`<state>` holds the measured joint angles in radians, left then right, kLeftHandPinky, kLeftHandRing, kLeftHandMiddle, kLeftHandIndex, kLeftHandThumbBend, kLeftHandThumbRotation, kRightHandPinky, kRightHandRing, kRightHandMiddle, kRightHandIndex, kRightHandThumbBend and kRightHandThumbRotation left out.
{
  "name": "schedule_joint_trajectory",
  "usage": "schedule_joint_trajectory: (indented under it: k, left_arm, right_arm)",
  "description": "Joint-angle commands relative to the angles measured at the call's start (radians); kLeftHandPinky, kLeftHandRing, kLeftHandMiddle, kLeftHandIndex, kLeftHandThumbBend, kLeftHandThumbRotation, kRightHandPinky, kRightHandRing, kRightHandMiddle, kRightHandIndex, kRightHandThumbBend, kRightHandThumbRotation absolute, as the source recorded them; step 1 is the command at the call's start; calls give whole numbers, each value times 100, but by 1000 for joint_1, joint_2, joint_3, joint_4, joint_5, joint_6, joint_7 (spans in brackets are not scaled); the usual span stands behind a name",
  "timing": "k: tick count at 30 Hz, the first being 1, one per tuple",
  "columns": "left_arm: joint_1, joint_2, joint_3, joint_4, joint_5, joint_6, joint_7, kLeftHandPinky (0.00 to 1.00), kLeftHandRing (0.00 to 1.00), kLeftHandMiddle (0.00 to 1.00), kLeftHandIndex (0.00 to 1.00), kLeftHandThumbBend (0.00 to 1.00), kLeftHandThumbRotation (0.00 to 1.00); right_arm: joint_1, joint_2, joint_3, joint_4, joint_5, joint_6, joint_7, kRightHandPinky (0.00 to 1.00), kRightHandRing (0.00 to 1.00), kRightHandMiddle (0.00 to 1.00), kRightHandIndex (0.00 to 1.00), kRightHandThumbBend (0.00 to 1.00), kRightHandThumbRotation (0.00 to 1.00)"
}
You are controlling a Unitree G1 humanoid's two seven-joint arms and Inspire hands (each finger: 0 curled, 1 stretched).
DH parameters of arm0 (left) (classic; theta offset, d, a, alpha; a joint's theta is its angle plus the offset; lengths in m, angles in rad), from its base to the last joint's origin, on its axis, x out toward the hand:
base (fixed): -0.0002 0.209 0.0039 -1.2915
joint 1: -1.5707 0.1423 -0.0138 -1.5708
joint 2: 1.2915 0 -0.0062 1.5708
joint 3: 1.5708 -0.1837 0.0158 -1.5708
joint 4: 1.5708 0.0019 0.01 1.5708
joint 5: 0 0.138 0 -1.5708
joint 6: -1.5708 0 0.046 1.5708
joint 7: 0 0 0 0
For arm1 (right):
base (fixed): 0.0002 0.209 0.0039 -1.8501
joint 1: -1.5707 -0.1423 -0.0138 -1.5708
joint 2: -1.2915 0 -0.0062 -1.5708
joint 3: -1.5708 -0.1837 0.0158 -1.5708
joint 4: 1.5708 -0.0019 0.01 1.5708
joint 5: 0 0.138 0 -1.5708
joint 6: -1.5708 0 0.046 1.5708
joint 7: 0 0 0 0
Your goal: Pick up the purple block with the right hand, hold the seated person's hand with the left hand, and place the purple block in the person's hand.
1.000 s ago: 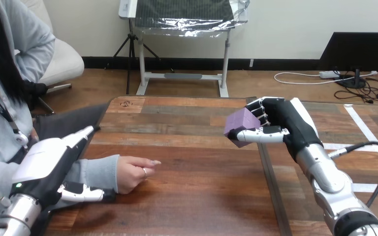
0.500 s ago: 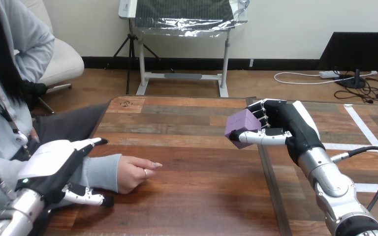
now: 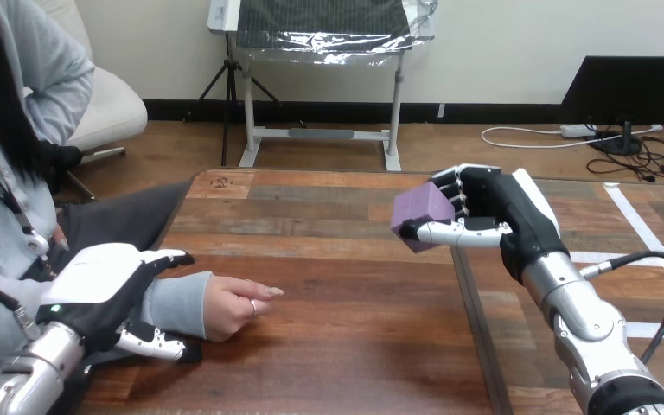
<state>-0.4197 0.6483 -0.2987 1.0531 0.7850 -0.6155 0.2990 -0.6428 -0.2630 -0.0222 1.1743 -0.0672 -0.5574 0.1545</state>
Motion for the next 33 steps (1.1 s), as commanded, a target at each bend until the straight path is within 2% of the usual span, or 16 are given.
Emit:
schedule_joint_trajectory:
  k: [1, 9, 15, 23, 33]
  left_arm:
    - [-77, 6, -53, 25, 33, 11, 36, 78, 80, 81, 80, 100, 36]
    - [-98, 0, -92, 47, 44, 40, 44, 75, 77, 78, 78, 100, 29]
    - [-114, 0, -130, 61, 66, 55, 73, 72, 74, 75, 75, 100, 22]
    - [-135, -4, -167, 89, 82, 71, 85, 66, 67, 70, 71, 100, 13]
    - [-153, -13, -187, 129, 62, 77, 71, 56, 60, 64, 66, 100, 4]
  right_arm:
    - [-24, 11, -20, -74, 25, -27, 6, 44, 48, 53, 48, 75, 0]
    - [-10, 11, -18, -95, 30, -38, 17, 44, 48, 53, 48, 75, 0]
    - [-2, 11, -17, -111, 29, -32, 15, 44, 48, 53, 48, 76, 0]
    - [9, 11, -15, -133, 28, -18, 19, 44, 48, 52, 48, 76, 0]
    - [24, 9, -13, -161, 26, -1, 21, 45, 49, 53, 49, 77, 0]
